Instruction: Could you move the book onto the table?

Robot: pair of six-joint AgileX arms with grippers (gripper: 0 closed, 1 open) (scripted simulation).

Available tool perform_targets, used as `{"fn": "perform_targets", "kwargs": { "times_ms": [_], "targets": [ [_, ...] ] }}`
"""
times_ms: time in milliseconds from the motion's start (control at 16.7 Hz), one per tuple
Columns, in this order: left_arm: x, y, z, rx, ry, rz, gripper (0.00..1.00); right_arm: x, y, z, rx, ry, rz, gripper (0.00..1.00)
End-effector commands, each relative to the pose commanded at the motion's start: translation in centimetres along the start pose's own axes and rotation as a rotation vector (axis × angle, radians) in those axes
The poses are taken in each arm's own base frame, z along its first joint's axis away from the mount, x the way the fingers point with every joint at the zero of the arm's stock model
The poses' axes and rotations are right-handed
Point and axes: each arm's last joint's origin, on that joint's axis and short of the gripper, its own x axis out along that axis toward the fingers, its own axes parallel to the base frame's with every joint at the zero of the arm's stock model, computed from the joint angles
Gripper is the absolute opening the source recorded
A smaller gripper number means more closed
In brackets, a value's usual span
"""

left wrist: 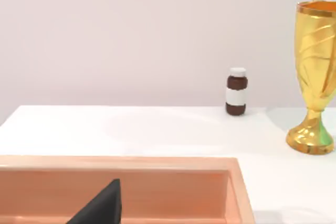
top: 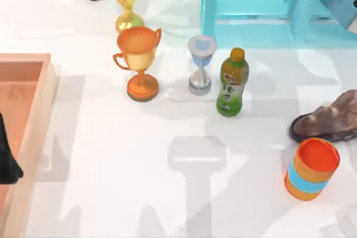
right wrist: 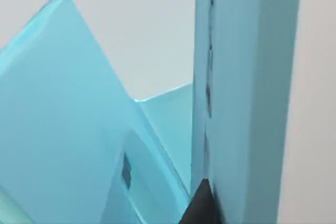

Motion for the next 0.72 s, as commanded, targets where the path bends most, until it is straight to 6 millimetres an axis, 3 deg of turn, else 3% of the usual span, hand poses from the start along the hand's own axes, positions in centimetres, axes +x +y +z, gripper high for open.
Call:
{"fn": "perform_targets", "kwargs": {
  "times_ms": [360, 540, 720],
  "targets": [
    [0.0, 0.0, 0.0, 0.0, 0.0, 0.0, 1.0, -8.3, 2.6, 5.5, 0.0, -0.048, 0.006, 0.0],
    [0.0, 0.0, 0.0, 0.0, 0.0, 0.0, 1.0, -11.8, 3.4, 6.9, -0.003, -0.078, 0.016, 0.0],
    [0.0, 0.0, 0.0, 0.0, 0.0, 0.0, 1.0, -13.9, 3.8, 7.4, -0.006, -0.094, 0.022, 0.0]
  ]
}}
